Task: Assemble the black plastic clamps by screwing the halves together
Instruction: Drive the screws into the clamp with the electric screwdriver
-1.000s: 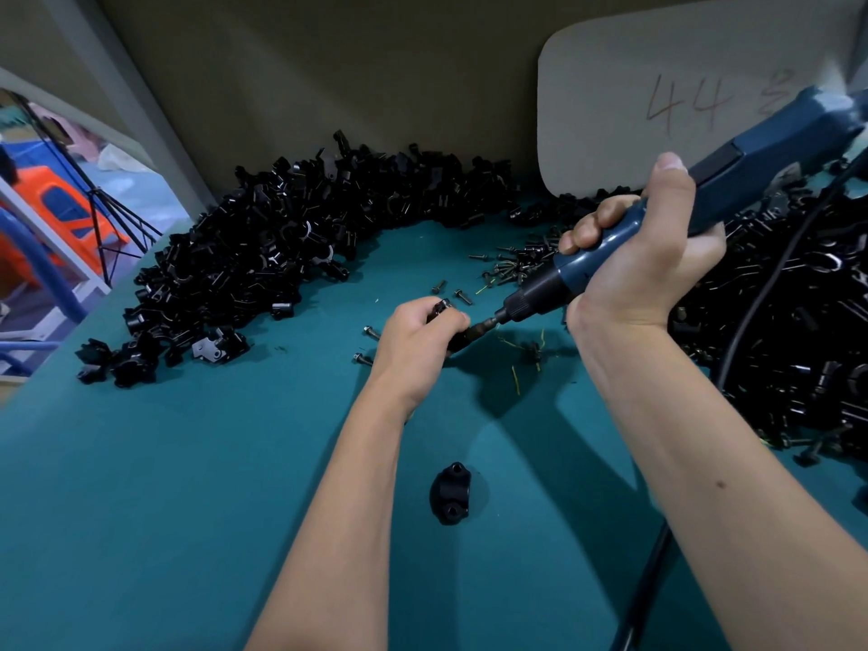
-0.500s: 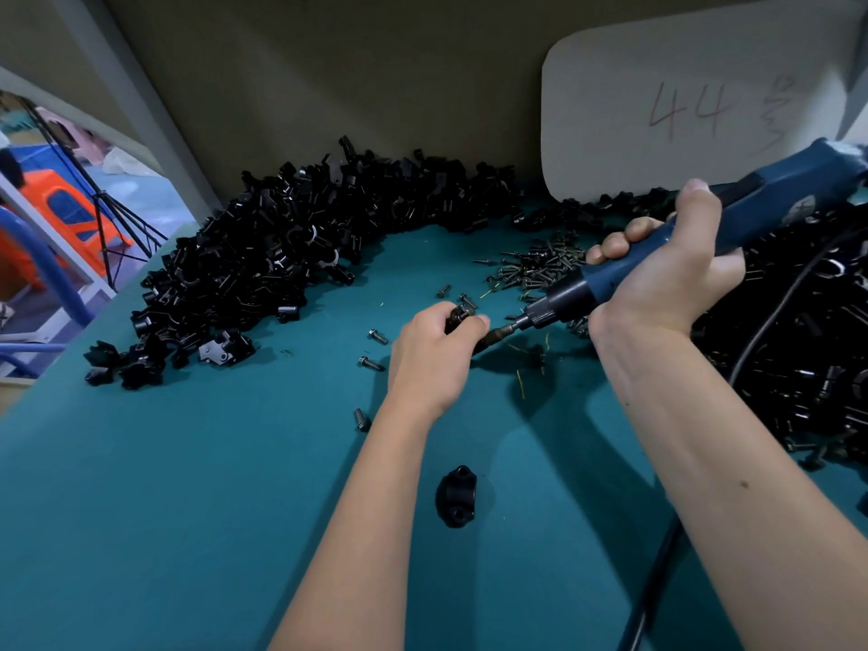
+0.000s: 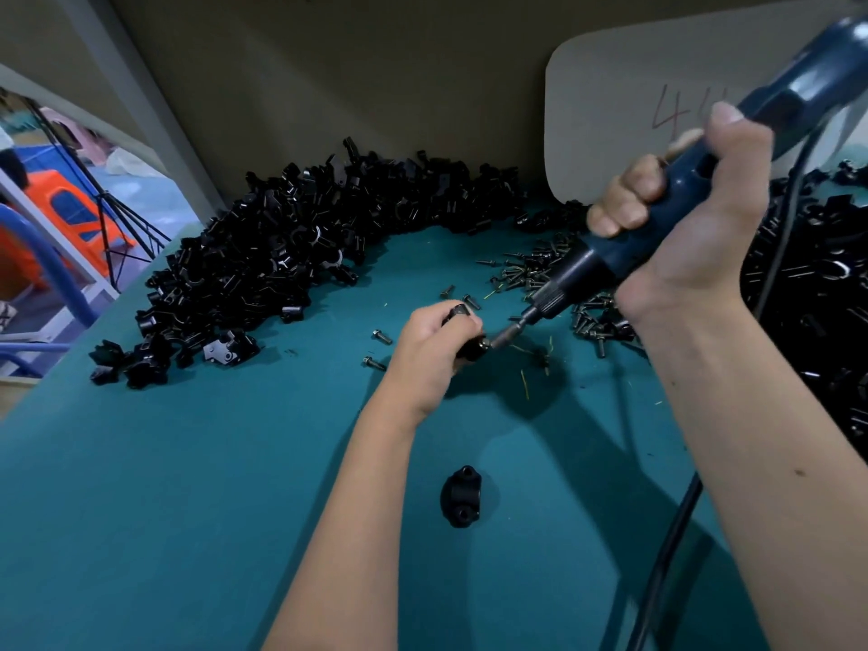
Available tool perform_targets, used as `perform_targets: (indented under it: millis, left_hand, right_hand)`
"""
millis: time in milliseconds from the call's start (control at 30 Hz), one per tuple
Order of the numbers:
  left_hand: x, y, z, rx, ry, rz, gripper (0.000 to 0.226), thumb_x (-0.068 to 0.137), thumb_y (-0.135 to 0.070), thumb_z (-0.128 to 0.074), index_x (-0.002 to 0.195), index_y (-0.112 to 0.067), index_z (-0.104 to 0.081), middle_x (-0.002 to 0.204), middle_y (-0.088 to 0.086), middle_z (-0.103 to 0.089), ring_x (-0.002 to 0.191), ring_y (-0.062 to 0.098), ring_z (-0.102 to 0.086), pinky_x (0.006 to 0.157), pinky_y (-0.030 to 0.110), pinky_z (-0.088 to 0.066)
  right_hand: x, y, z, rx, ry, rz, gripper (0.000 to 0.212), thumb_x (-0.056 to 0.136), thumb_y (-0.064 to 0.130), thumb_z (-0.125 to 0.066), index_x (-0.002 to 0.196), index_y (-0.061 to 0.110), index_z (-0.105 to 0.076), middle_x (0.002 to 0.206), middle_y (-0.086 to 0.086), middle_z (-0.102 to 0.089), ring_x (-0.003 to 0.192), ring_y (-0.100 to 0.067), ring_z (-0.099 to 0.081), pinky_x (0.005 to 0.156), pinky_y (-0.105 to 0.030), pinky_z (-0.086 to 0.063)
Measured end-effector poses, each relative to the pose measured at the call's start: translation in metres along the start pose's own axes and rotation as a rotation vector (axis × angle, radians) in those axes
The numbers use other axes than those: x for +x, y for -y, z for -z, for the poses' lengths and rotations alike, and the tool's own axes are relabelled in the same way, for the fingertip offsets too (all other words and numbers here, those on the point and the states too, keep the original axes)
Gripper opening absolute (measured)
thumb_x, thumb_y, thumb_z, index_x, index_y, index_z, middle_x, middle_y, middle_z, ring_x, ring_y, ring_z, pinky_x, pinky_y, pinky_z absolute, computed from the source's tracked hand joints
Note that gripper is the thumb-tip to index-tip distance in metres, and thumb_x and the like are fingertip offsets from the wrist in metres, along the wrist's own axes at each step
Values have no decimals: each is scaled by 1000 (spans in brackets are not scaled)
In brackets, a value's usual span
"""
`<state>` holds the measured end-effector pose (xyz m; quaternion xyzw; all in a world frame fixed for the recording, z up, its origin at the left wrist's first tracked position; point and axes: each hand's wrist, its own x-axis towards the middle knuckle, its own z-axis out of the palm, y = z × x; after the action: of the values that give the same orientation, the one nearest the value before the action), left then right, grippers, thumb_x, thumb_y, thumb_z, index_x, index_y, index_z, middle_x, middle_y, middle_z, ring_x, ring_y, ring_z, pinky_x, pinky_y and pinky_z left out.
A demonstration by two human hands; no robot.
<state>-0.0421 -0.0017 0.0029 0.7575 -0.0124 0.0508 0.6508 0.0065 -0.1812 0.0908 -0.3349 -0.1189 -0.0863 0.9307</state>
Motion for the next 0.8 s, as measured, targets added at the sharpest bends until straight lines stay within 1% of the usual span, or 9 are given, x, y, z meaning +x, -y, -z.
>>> perform_targets:
  millis: [133,200,267,367,433,567,633,733,800]
  left_hand:
    - [2,2,10,-59,-85,46,26,86,-33,-56,69,-19,-43,58,-7,-45,43,5,-33,41,18,-24]
    - [5,10,9,129,-181,-17,37,90,-39,-63,73,-15,-41,62,-6,-43,52,11,-34,47,24,-28]
    - [6,16,8,341,-257,-74,41,91,-43,-69,75,-14,-46,62,-8,-45,55,9,-36,48,20,-29]
    - [5,20,7,392,-245,-97,41,83,-54,-72,77,-18,-53,63,-6,-51,54,8,-42,47,24,-37]
    - [5,19,7,427,-225,-86,45,79,-62,-73,78,-21,-54,67,-1,-58,52,12,-48,46,33,-44]
    - [4,18,8,465,-191,-118,42,81,-58,-81,75,-27,-52,64,-3,-63,45,11,-54,43,26,-42]
    - [5,19,8,462,-179,-134,44,80,-56,-83,75,-28,-50,65,-1,-63,47,13,-54,44,28,-43]
    - [6,21,7,478,-185,-162,48,79,-56,-84,75,-25,-48,66,0,-61,50,12,-49,47,30,-43]
    - [5,22,7,510,-206,-200,51,78,-57,-84,74,-24,-46,67,-4,-57,53,6,-43,47,22,-36]
  right_hand:
    - [8,3,6,67,-163,-14,31,100,37,-55,75,22,-44,61,4,-45,48,-13,-41,49,-25,-37]
    - [10,-1,7,38,-235,25,28,98,34,-60,83,18,-44,63,1,-46,49,-16,-42,51,-27,-39]
    - [11,-6,6,27,-323,55,31,97,31,-65,100,13,-40,64,-2,-47,50,-18,-42,52,-29,-40]
    - [15,-11,6,40,-426,71,37,95,28,-68,111,13,-37,63,-4,-47,49,-19,-42,51,-31,-41]
    - [15,-14,10,45,-449,56,37,94,27,-67,110,13,-37,63,-3,-47,49,-19,-42,51,-30,-40]
    - [14,-20,16,50,-462,19,37,93,28,-66,107,14,-35,64,-3,-46,50,-19,-41,51,-29,-39]
    - [15,-20,16,66,-452,5,36,94,28,-66,105,15,-35,63,-2,-45,49,-18,-40,50,-28,-39]
    - [16,-22,15,74,-444,-17,36,95,29,-65,107,15,-34,62,-2,-45,49,-18,-40,50,-28,-39]
    - [16,-23,15,73,-442,-24,34,95,28,-64,106,15,-35,62,-2,-45,48,-18,-40,50,-28,-38]
